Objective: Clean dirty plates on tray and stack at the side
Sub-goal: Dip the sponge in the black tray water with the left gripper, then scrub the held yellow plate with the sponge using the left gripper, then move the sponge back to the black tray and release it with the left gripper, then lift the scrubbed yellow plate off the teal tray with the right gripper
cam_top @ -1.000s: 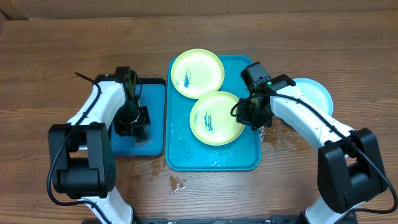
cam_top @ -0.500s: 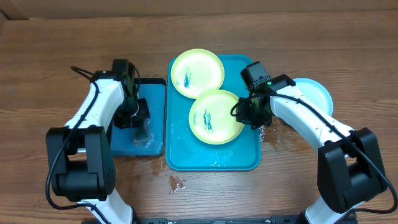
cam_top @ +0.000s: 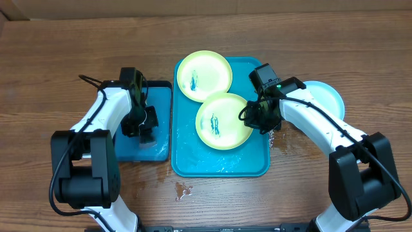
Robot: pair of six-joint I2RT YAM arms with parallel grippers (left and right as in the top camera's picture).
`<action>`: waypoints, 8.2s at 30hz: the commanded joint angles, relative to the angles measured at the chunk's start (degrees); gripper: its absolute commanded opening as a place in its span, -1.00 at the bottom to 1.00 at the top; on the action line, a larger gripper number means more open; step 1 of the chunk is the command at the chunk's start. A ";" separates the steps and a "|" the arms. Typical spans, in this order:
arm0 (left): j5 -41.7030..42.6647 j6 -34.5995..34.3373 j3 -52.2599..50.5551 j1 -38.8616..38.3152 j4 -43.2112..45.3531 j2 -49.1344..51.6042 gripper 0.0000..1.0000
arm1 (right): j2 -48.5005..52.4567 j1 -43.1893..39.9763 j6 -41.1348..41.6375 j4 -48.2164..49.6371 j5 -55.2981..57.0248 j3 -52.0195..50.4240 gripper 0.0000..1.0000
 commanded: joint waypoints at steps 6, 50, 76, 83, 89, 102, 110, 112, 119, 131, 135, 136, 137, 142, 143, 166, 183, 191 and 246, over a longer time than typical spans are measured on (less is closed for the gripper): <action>-1.79 1.64 -0.13 -0.79 -2.45 -0.20 -0.92 | -0.09 0.00 -0.17 0.37 0.35 -0.24 -0.90; 0.09 2.25 1.84 -0.81 -2.69 -0.70 -0.27 | -0.09 0.00 -0.17 -0.09 0.31 -0.24 -0.89; -2.82 0.96 20.74 -1.33 -17.38 -0.83 -0.92 | -0.09 0.00 -0.17 -0.02 0.33 -0.24 -0.89; 5.77 -2.10 28.96 -6.75 -18.36 -0.83 -0.91 | -0.09 0.00 3.52 0.70 0.55 -0.24 -0.89; 9.51 -8.26 25.27 -15.65 -9.05 0.76 -0.92 | -0.07 0.00 4.79 1.62 0.48 -0.26 -0.92; 17.94 -17.64 19.71 -30.56 4.74 13.20 -0.92 | -0.07 0.00 4.74 2.93 0.04 -6.91 -0.92; -0.13 -19.87 21.14 -29.94 -6.47 14.23 -0.92 | -0.07 0.00 4.76 2.95 0.07 -7.48 -0.92; -6.97 -19.85 22.08 -29.35 -9.60 14.23 -0.92 | -0.07 0.00 4.76 2.97 0.09 -7.48 -0.92; -6.75 -15.26 22.18 -29.14 -8.55 14.23 -0.91 | -0.07 0.00 4.76 2.99 0.09 -7.48 -0.92; 25.73 -10.60 19.61 -33.57 0.72 14.29 -0.91 | -0.07 0.00 4.76 2.95 0.07 -7.48 -0.92; 25.29 -10.62 18.16 -34.27 -1.18 14.29 -0.91 | -0.07 0.00 4.76 2.93 0.07 -7.48 -0.92; 24.15 -10.62 17.75 -34.21 -2.05 14.29 -0.91 | -0.07 0.00 4.76 2.93 0.07 -7.48 -0.92; 22.05 -10.95 17.53 -34.16 -3.10 14.29 -0.92 | -0.07 0.00 4.76 2.93 0.07 -7.48 -0.92; -1.42 -16.85 17.53 -32.89 -9.40 14.29 -0.92 | -0.07 0.00 4.76 2.93 0.07 -7.48 -0.92; -5.88 -17.64 17.53 -32.63 -9.99 14.29 -0.92 | -0.07 0.00 4.74 2.93 0.07 -7.48 -0.92; -3.67 -11.34 22.80 -32.33 -5.35 14.29 -0.92 | -0.07 0.00 4.74 1.84 0.09 -7.48 -0.92; 19.58 -4.26 22.34 -31.65 -4.02 13.66 -0.91 | -0.07 0.00 4.74 1.64 0.09 -7.48 -0.92; 15.93 -4.74 22.34 -24.04 -10.86 1.14 -0.91 | -0.07 0.00 4.72 1.49 0.07 -7.48 -0.92; -4.35 -7.78 33.16 0.76 -27.80 -36.26 1.00 | 1.05 32.44 -13.35 12.48 28.50 20.09 -0.92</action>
